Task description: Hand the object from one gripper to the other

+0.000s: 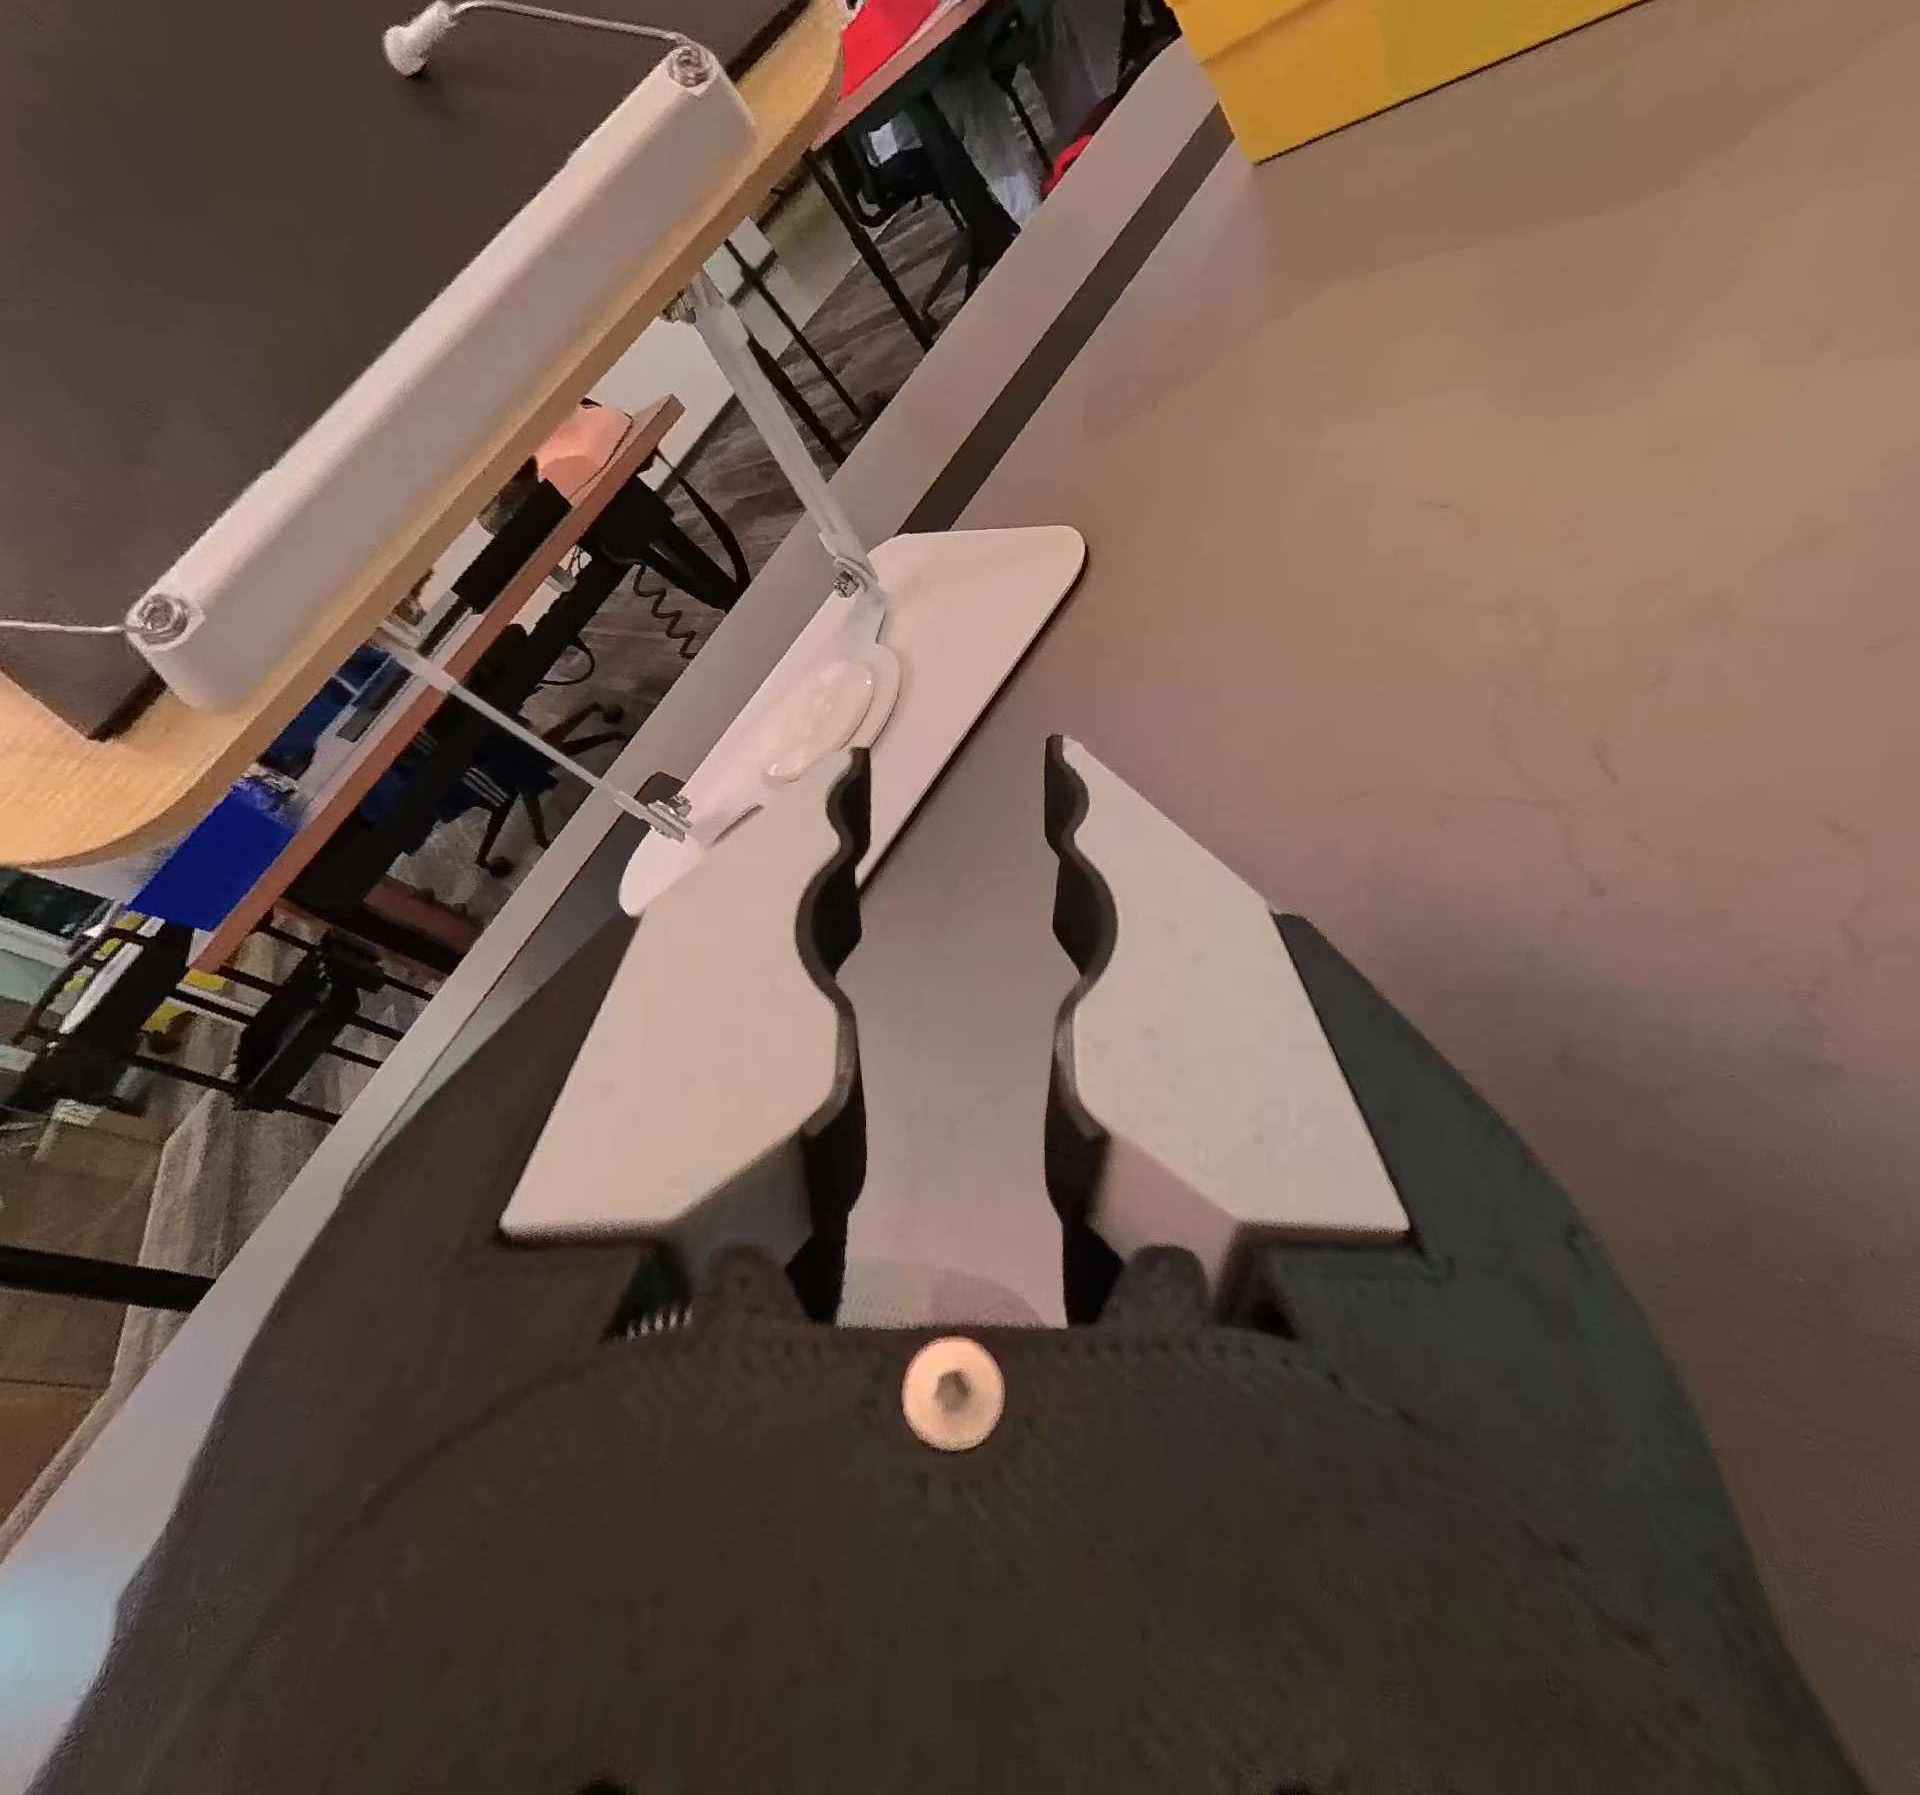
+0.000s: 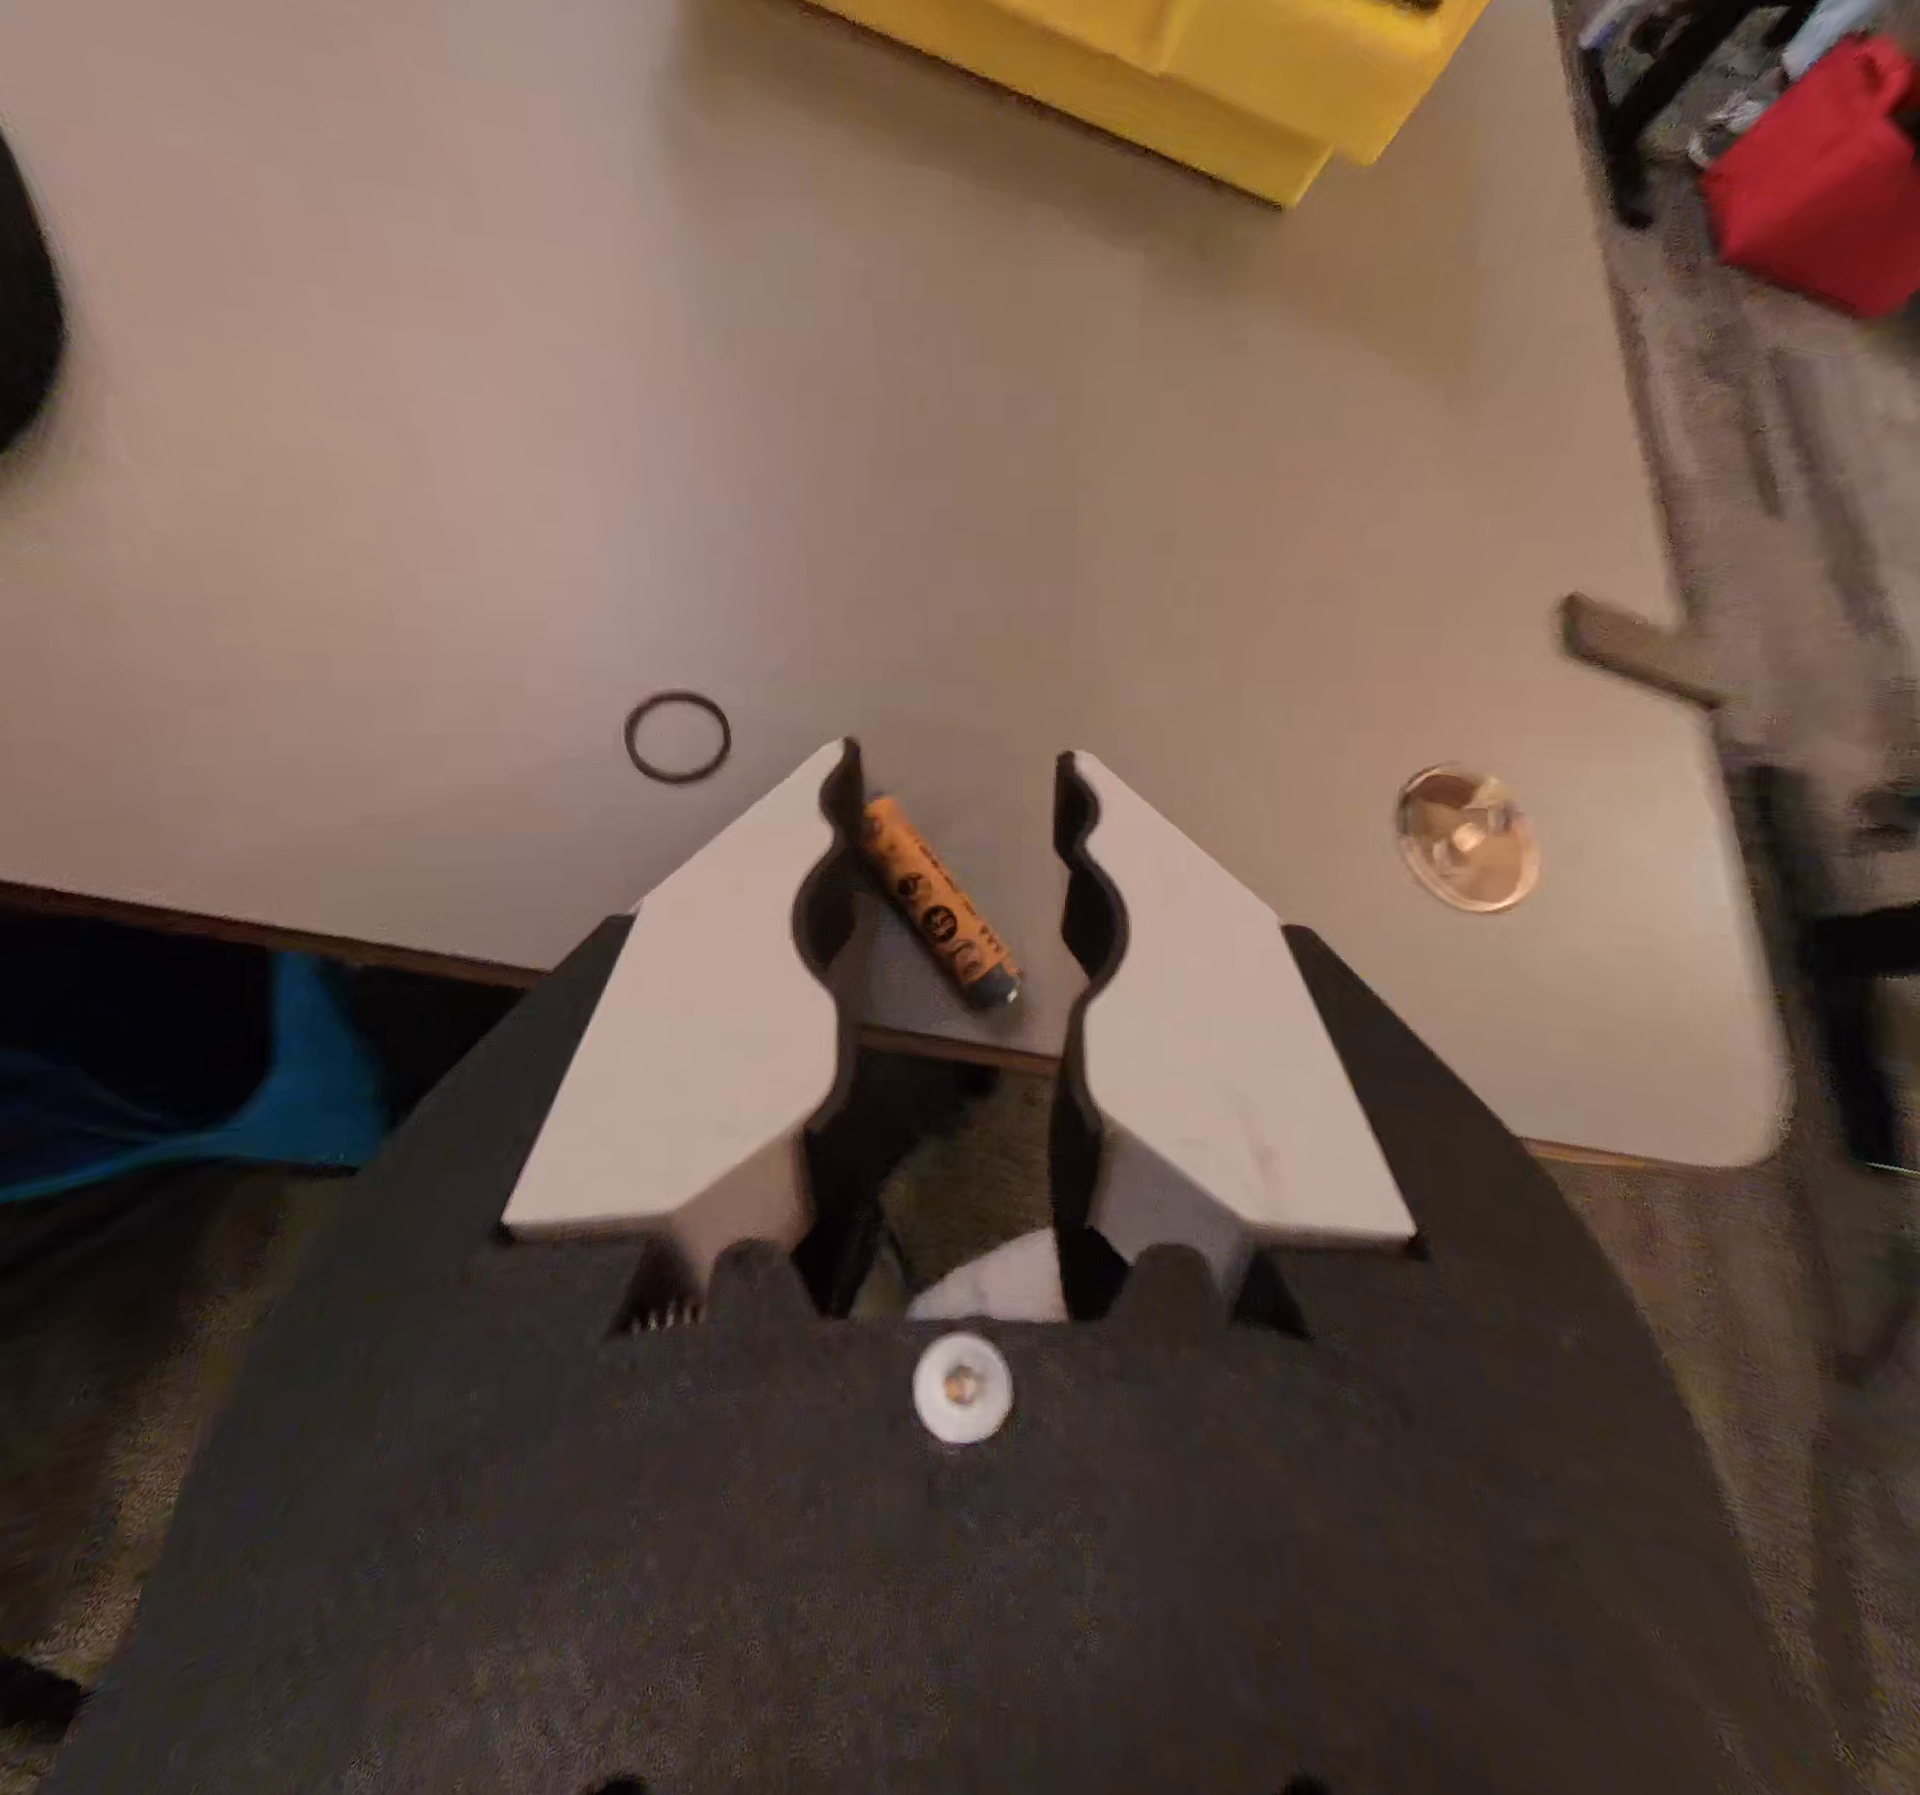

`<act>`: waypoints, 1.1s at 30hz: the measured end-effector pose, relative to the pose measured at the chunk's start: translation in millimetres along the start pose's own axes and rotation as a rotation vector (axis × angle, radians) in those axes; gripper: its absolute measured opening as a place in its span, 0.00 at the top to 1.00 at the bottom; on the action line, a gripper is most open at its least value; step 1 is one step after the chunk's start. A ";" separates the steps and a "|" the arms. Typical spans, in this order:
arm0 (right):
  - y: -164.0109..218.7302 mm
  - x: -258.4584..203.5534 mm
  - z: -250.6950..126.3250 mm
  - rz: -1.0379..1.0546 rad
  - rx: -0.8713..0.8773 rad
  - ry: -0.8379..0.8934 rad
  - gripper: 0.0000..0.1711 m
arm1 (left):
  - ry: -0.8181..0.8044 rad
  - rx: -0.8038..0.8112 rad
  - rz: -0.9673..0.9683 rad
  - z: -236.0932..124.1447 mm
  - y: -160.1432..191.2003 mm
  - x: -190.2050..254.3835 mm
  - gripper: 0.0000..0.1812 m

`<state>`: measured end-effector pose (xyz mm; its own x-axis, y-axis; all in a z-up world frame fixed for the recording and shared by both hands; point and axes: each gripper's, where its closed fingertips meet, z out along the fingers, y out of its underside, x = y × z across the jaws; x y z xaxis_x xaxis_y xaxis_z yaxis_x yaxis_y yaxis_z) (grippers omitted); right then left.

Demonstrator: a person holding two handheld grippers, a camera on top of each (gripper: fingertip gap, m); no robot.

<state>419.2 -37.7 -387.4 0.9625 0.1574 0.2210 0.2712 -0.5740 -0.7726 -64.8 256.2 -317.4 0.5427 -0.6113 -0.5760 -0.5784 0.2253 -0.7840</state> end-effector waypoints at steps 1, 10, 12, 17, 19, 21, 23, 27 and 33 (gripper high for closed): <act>2.5 0.0 2.6 0.055 0.057 -0.045 0.91 | -0.008 -0.005 0.015 1.0 0.4 -0.3 0.83; 4.8 10.1 -0.2 -0.035 0.212 -0.041 1.00 | 0.000 -0.051 0.051 13.7 10.5 10.8 0.83; 4.3 9.5 2.3 -0.036 0.153 -0.077 1.00 | 0.002 -0.058 0.051 16.1 11.3 12.2 0.83; -17.1 -0.7 17.5 -0.093 0.083 -0.141 1.00 | 0.009 -0.064 0.076 18.7 11.7 17.1 0.83; -25.2 -10.1 36.1 -0.159 -0.005 -0.164 1.00 | 0.010 -0.064 0.084 18.7 11.7 17.9 0.83; -37.6 -15.2 53.0 -0.188 -0.018 -0.189 1.00 | 0.012 -0.062 0.088 18.4 11.8 18.4 0.83; -48.9 3.2 48.4 -0.116 0.030 -0.155 1.00 | 0.017 -0.059 0.093 17.7 11.6 19.2 0.83; -60.1 14.4 17.9 -0.057 0.067 -0.125 0.88 | 0.027 -0.054 0.089 17.8 11.8 20.1 0.83; -75.9 -15.4 60.9 -0.301 -0.018 -0.141 0.65 | 0.033 -0.055 0.082 18.8 11.9 19.7 0.83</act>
<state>384.1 52.4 -368.4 0.8310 0.4308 0.3521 0.5443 -0.4986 -0.6746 -49.5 261.1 -342.4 0.4728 -0.6172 -0.6289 -0.6527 0.2342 -0.7205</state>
